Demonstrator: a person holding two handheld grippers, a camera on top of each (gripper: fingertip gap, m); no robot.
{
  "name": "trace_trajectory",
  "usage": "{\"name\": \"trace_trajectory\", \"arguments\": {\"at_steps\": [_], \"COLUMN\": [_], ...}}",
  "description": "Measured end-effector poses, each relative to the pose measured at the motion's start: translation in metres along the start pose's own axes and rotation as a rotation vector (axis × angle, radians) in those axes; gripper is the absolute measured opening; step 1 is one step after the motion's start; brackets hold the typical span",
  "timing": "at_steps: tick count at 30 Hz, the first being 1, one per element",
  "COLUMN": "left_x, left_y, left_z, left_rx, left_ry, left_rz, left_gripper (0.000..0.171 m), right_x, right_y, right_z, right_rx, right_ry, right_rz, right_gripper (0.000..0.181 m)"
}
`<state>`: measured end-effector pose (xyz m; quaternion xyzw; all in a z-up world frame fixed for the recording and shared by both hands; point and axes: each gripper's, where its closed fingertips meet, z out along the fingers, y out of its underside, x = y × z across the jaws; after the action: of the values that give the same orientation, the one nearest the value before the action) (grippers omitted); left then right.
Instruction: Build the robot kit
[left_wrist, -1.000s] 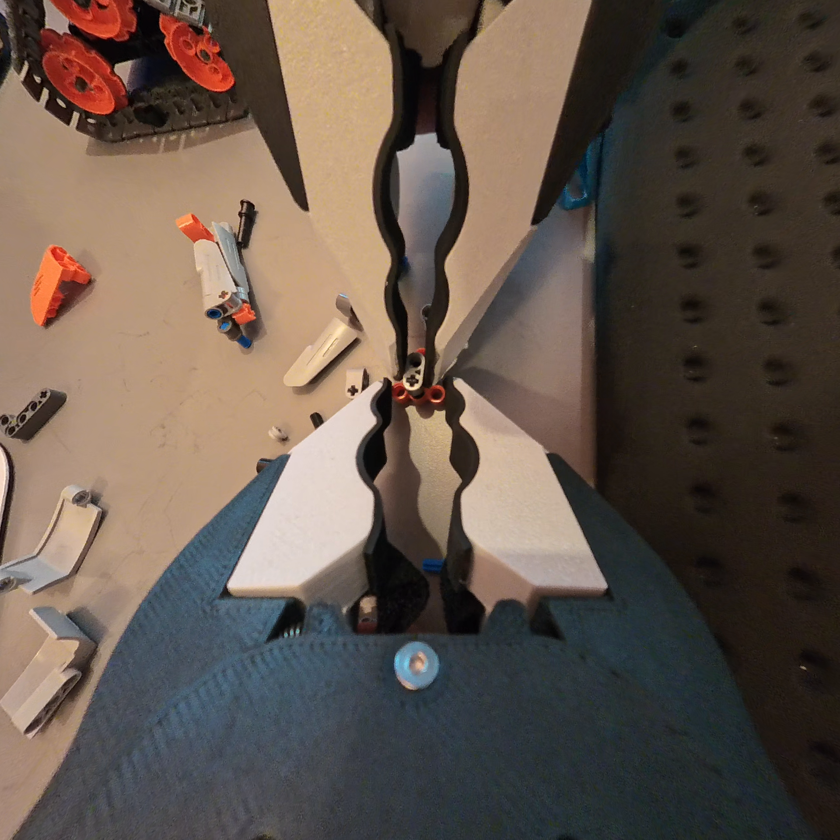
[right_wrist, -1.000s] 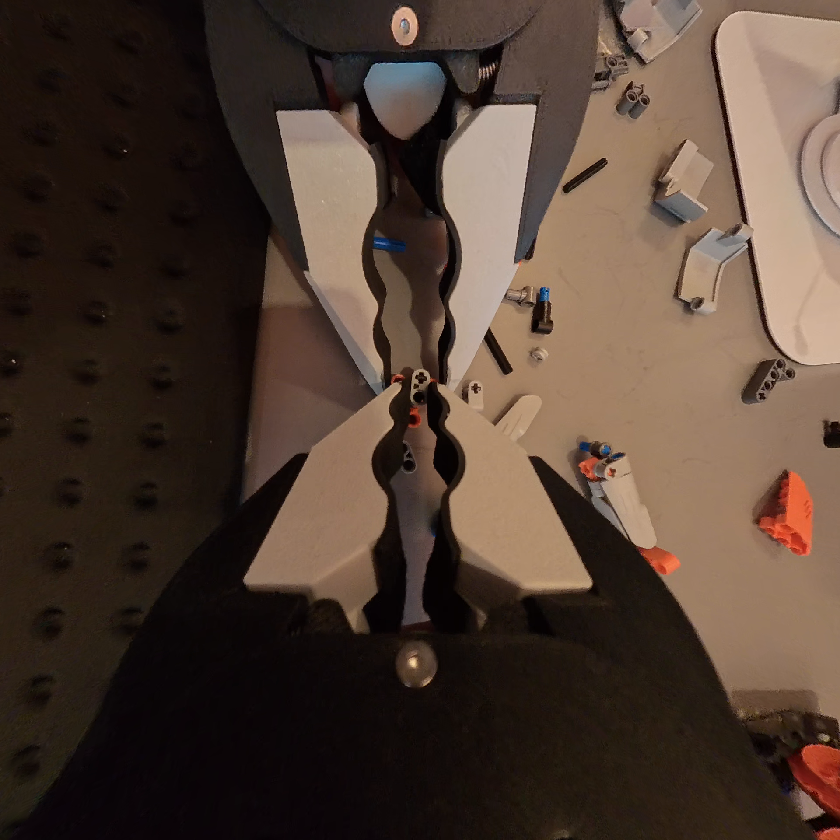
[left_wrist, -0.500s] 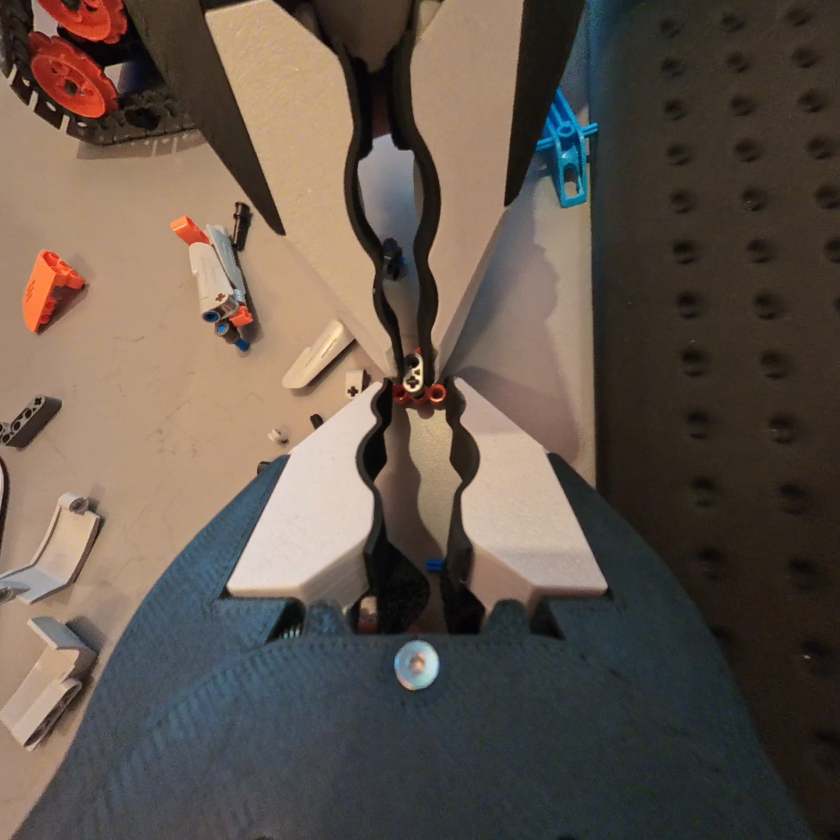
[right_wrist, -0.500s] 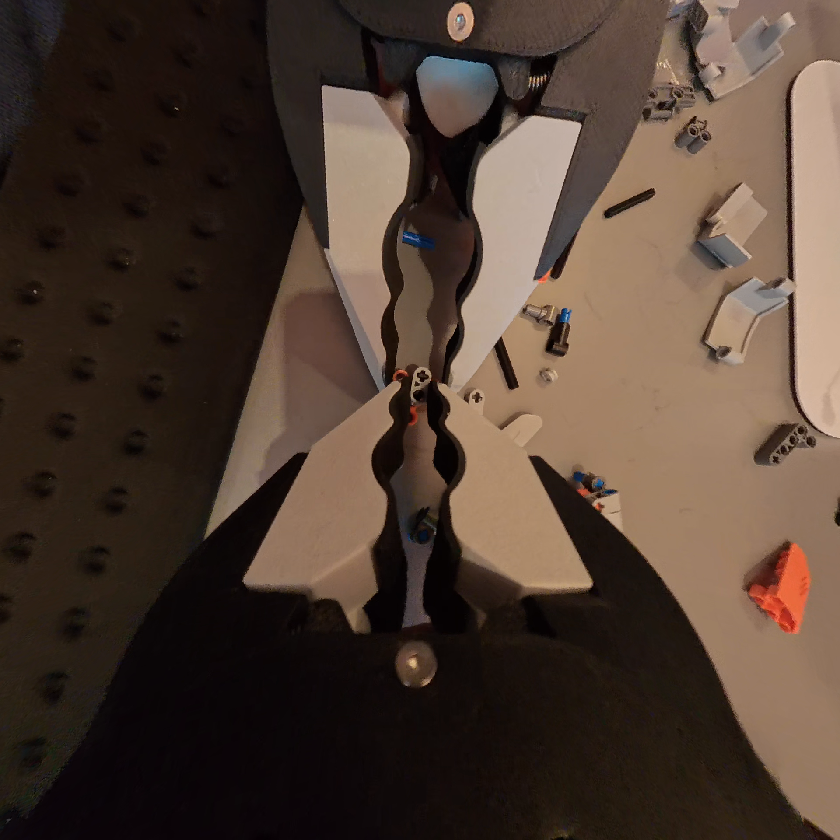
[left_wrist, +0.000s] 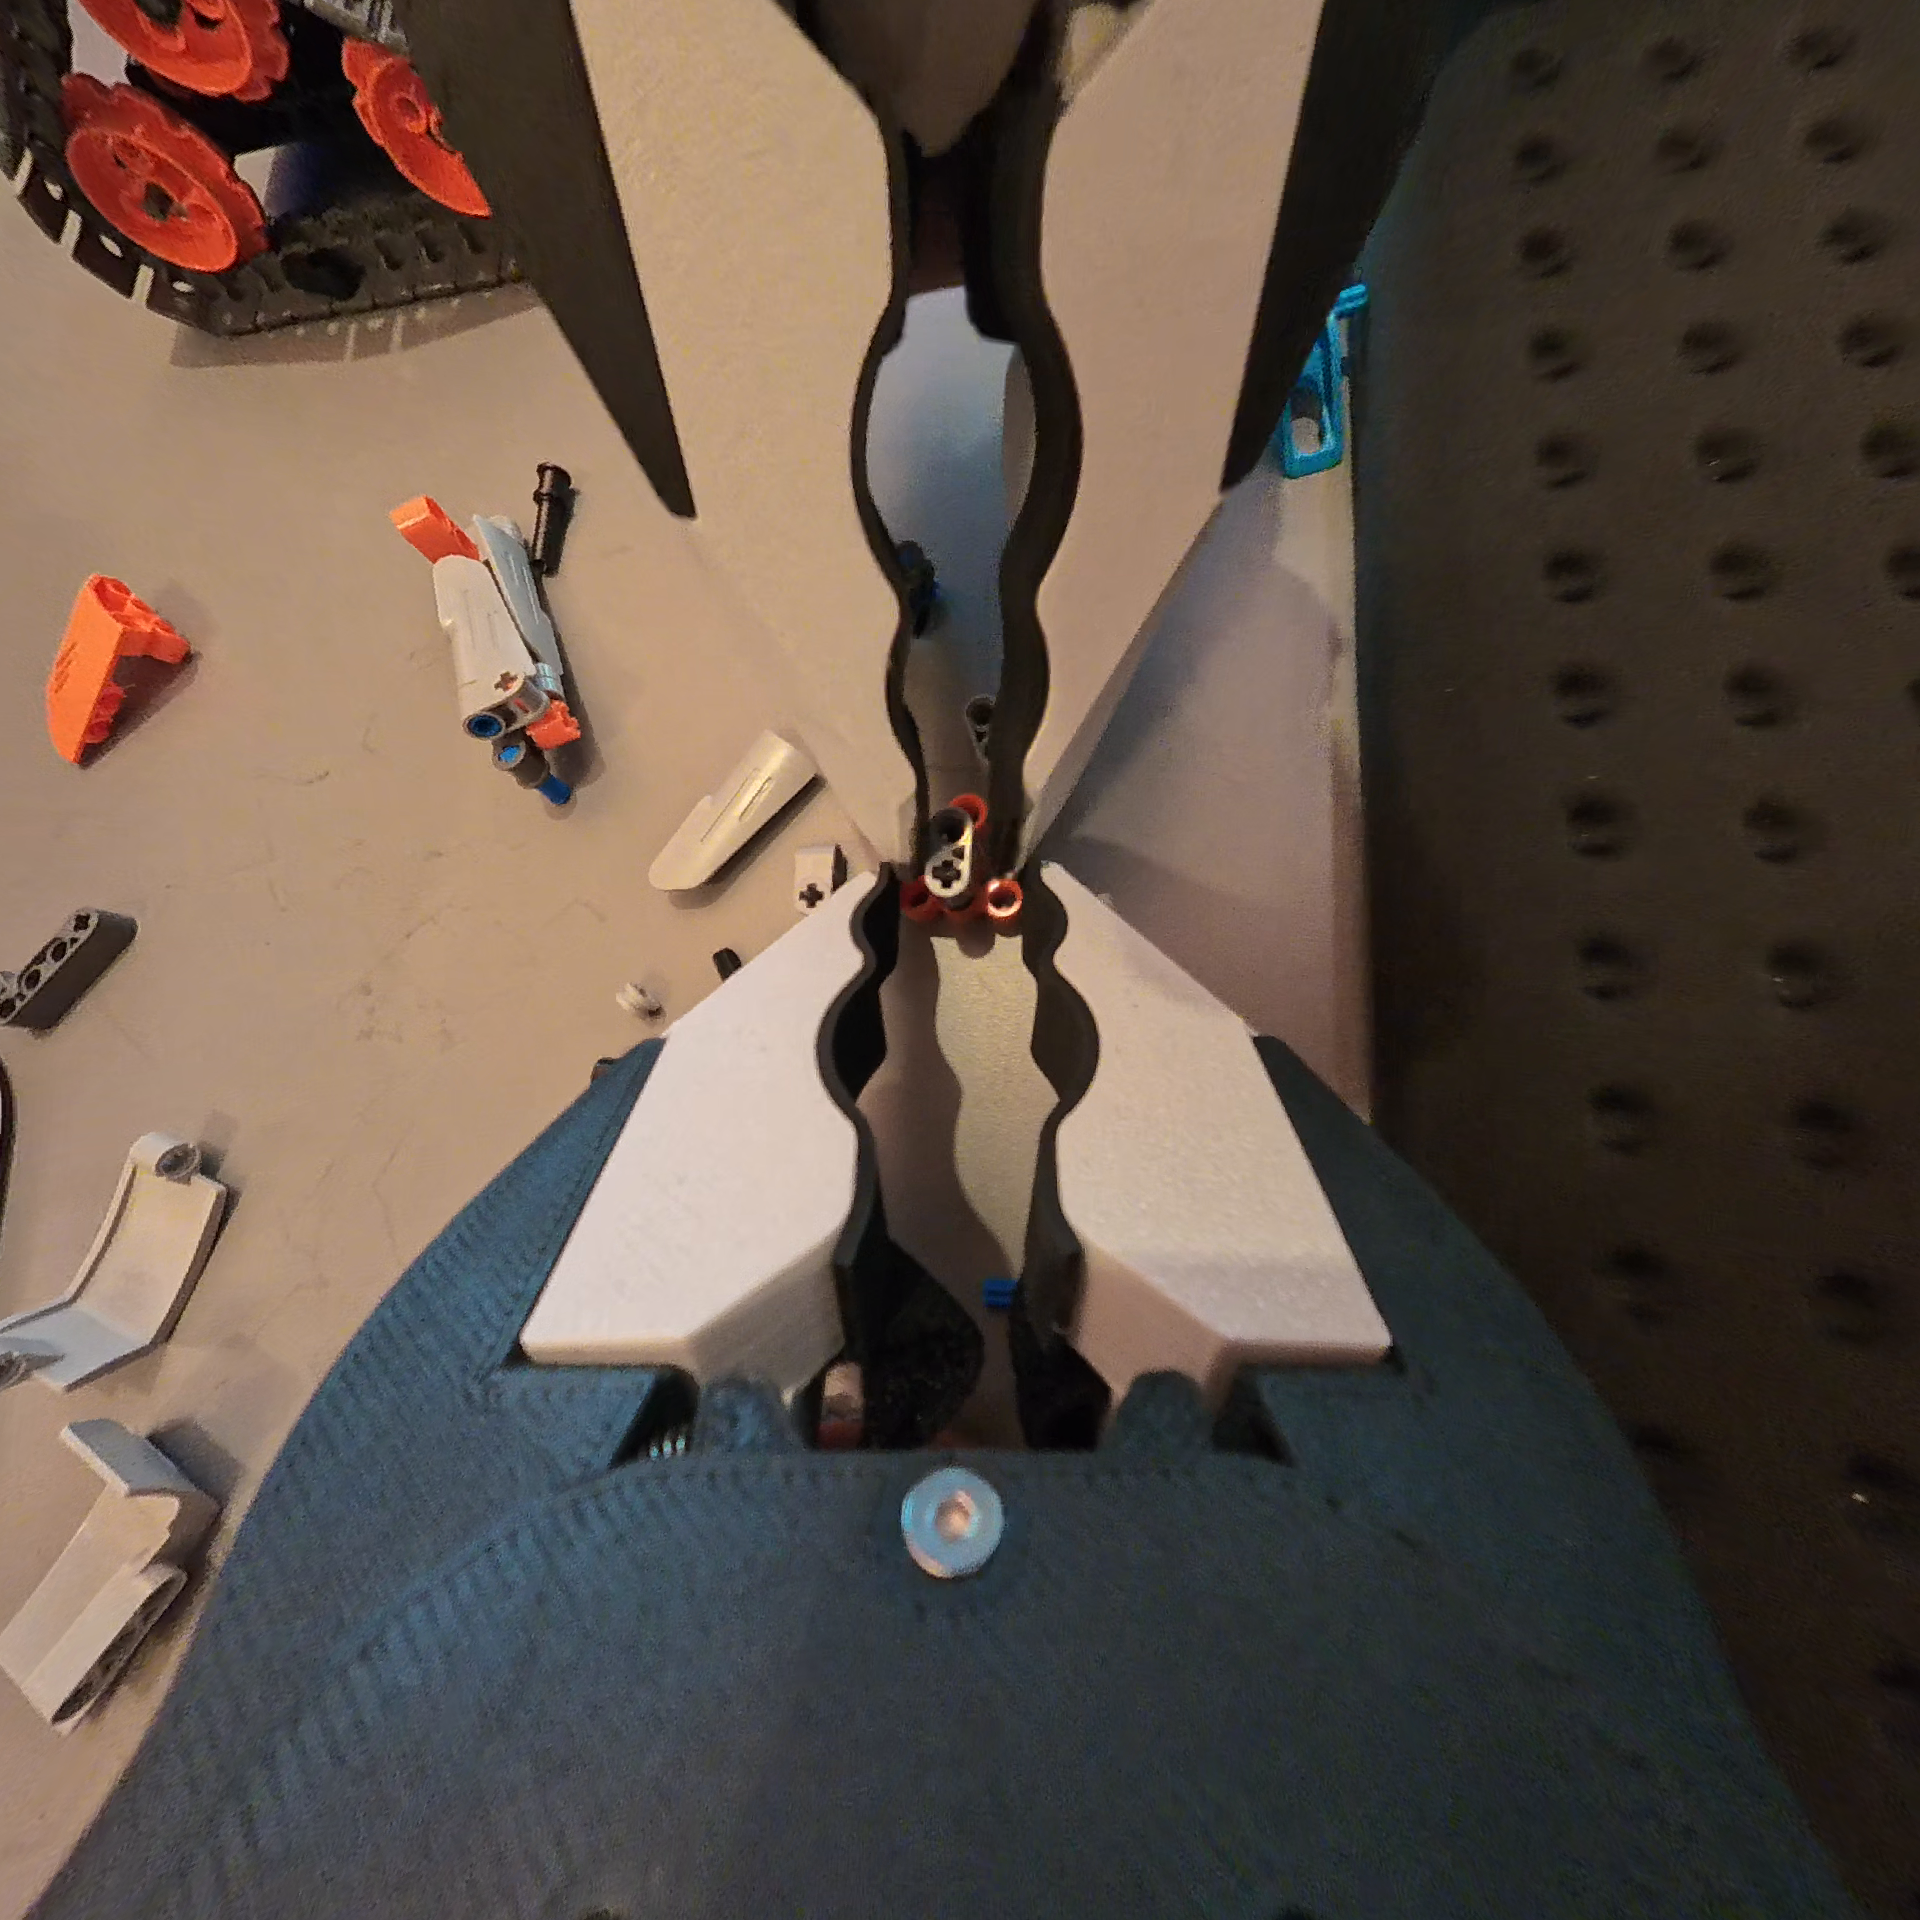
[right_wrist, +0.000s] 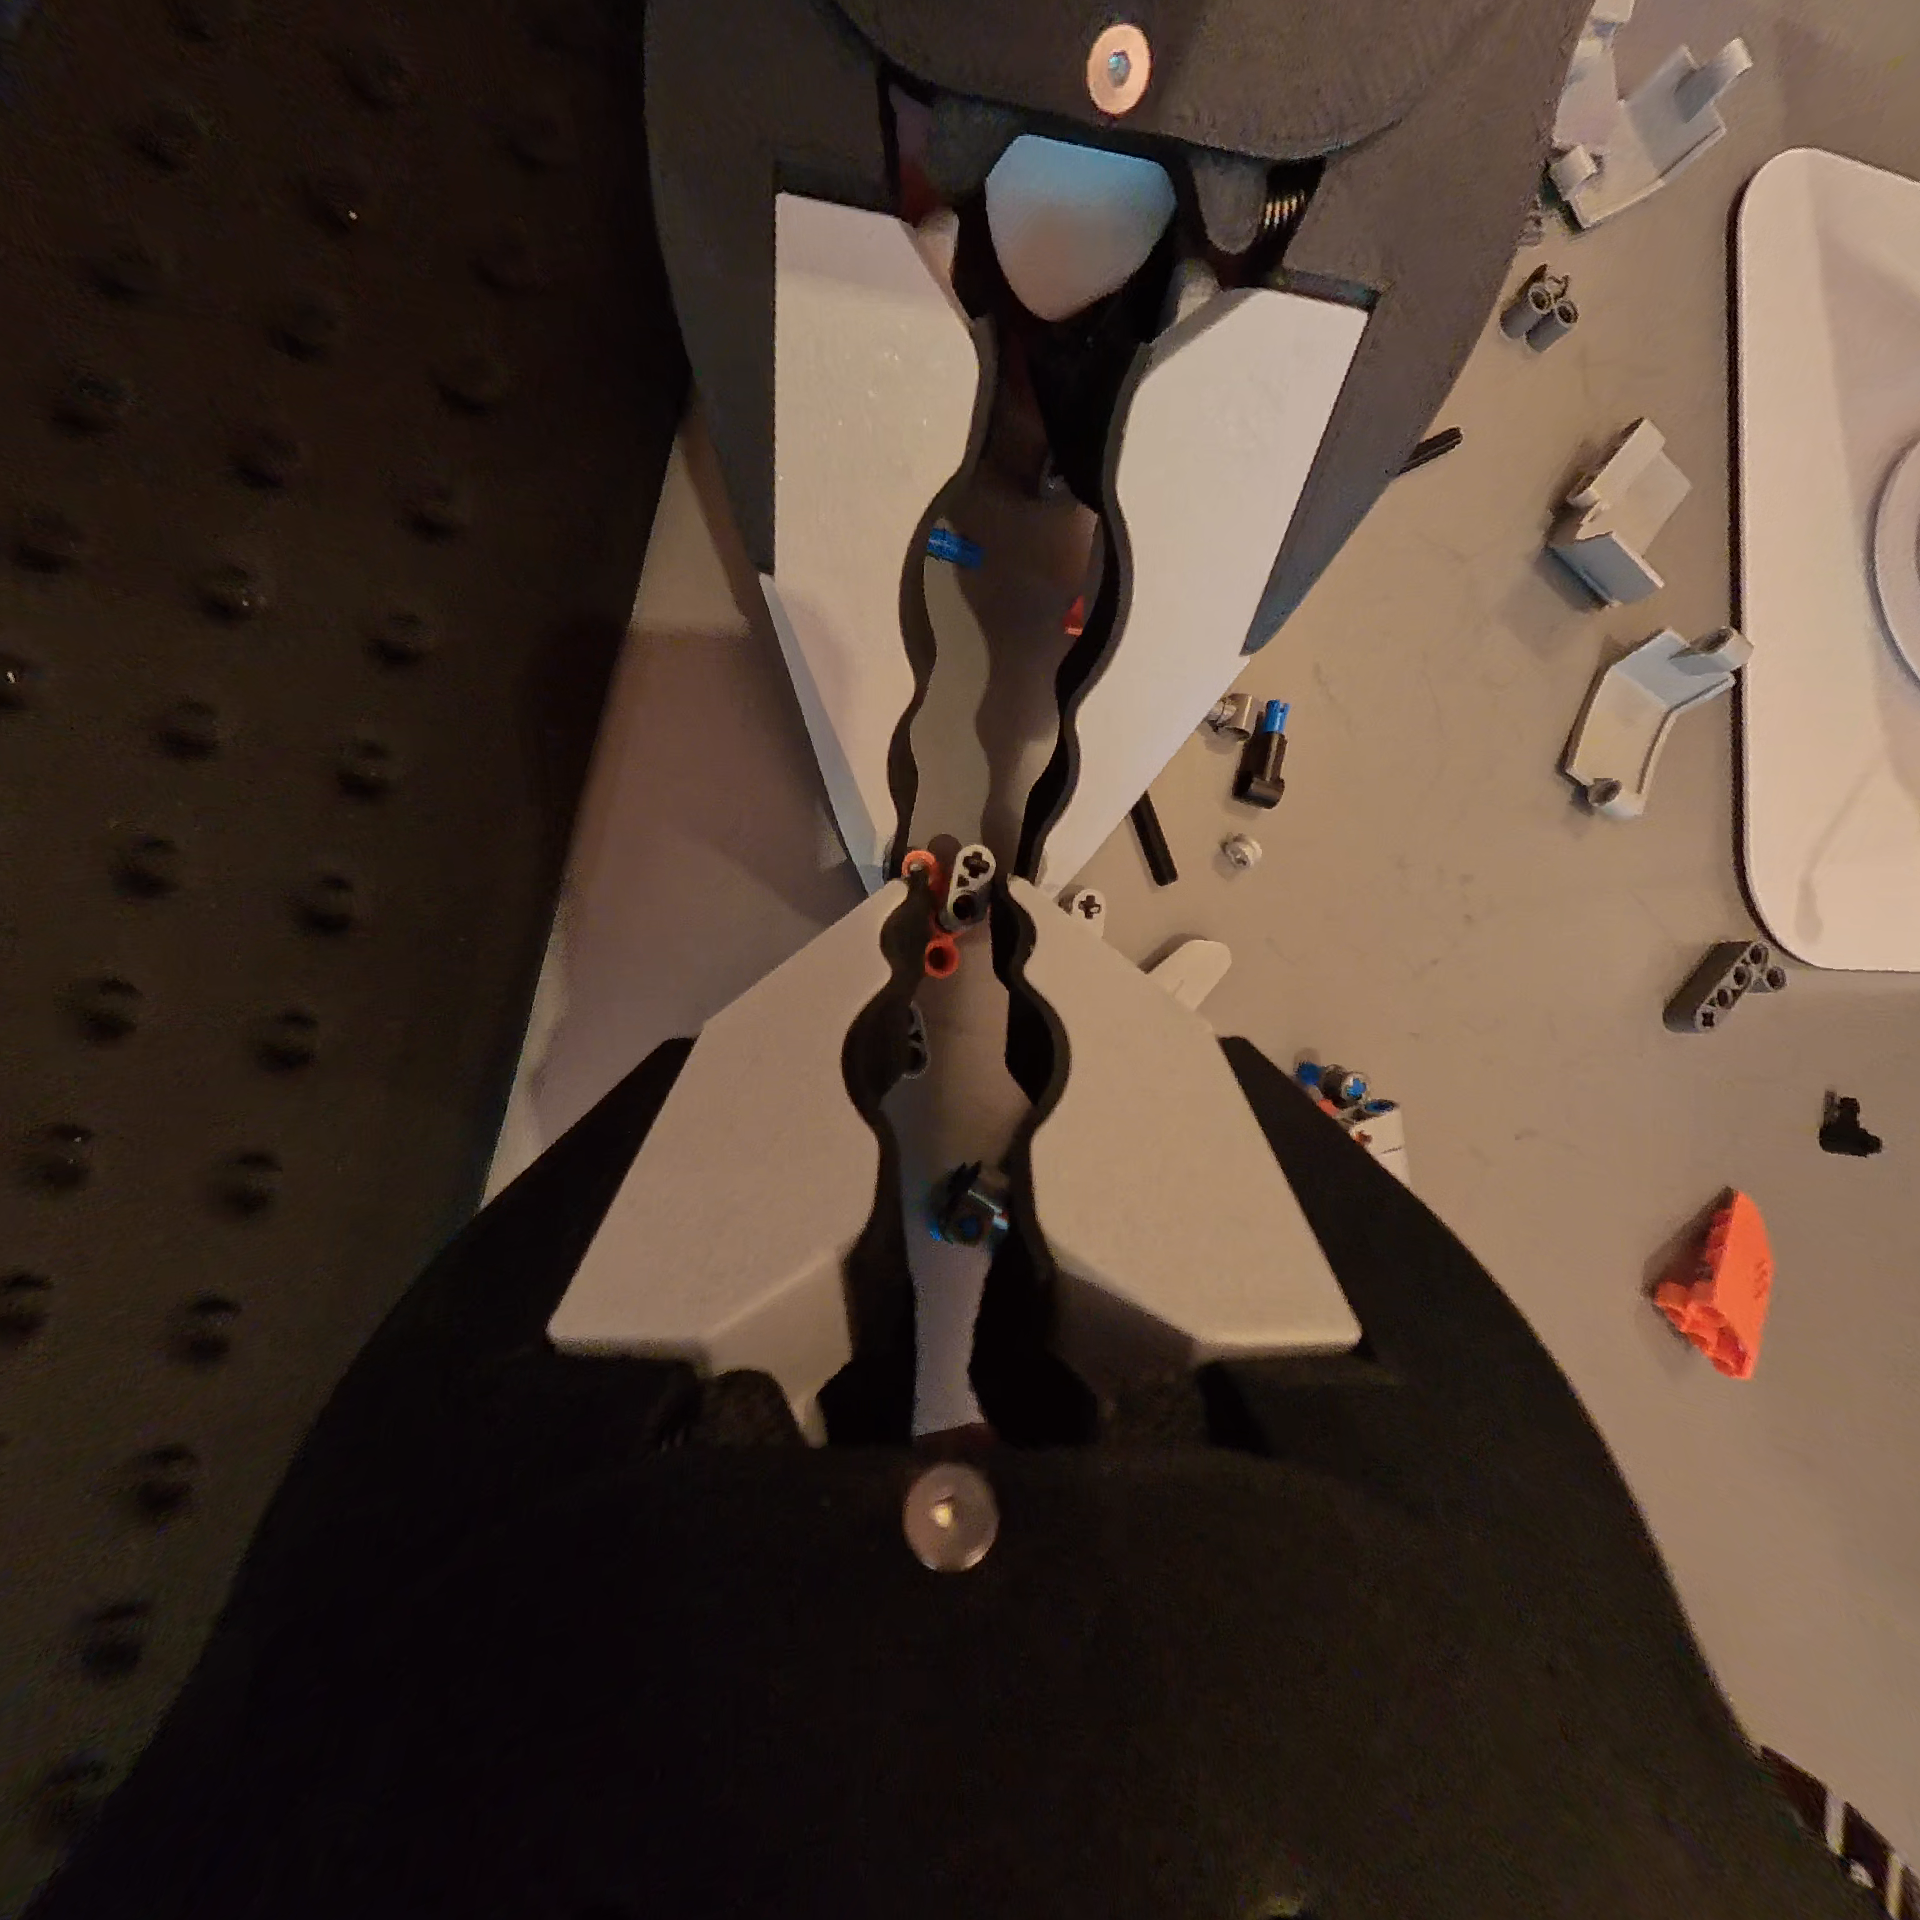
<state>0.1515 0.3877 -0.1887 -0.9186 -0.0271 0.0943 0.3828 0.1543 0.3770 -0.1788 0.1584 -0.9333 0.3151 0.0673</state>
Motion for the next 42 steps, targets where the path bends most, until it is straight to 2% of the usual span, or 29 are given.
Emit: {"name": "trace_trajectory", "arguments": {"at_steps": [10,12,18,24,33,42], "left_x": [-0.001,-0.0011,-0.0013,-0.0013,-0.0011,-0.0009], "left_y": [-0.0005,-0.0005,-0.0006,-0.0005,-0.0006,-0.0005], "left_z": [0.0009,0.001,0.001,0.0009,0.0009,0.001], "left_rx": [0.001,0.002,0.001,-0.002,0.0,-0.004], "left_ry": [-0.005,-0.002,-0.007,-0.008,-0.005,-0.006], "left_rz": [0.008,0.007,0.011,0.013,0.012,0.009], "left_gripper": [0.022,0.022,0.022,0.022,0.022,0.022], "right_x": [0.0044,0.0021,0.0026,0.0047,0.0024,0.0017], "right_y": [-0.0024,-0.0055,-0.005,-0.0025,0.0029,0.0036], "right_z": [-0.0075,-0.008,-0.0075,-0.0082,-0.0038,-0.0036], "right_rx": [-0.012,-0.001,-0.028,-0.034,-0.054,-0.08], "right_ry": [-0.043,-0.056,-0.042,-0.039,-0.071,-0.037], "right_rz": [0.057,0.052,0.033,0.055,0.078,0.024], "right_gripper": [0.007,0.0,0.0,0.008,0.006,0.006]}}
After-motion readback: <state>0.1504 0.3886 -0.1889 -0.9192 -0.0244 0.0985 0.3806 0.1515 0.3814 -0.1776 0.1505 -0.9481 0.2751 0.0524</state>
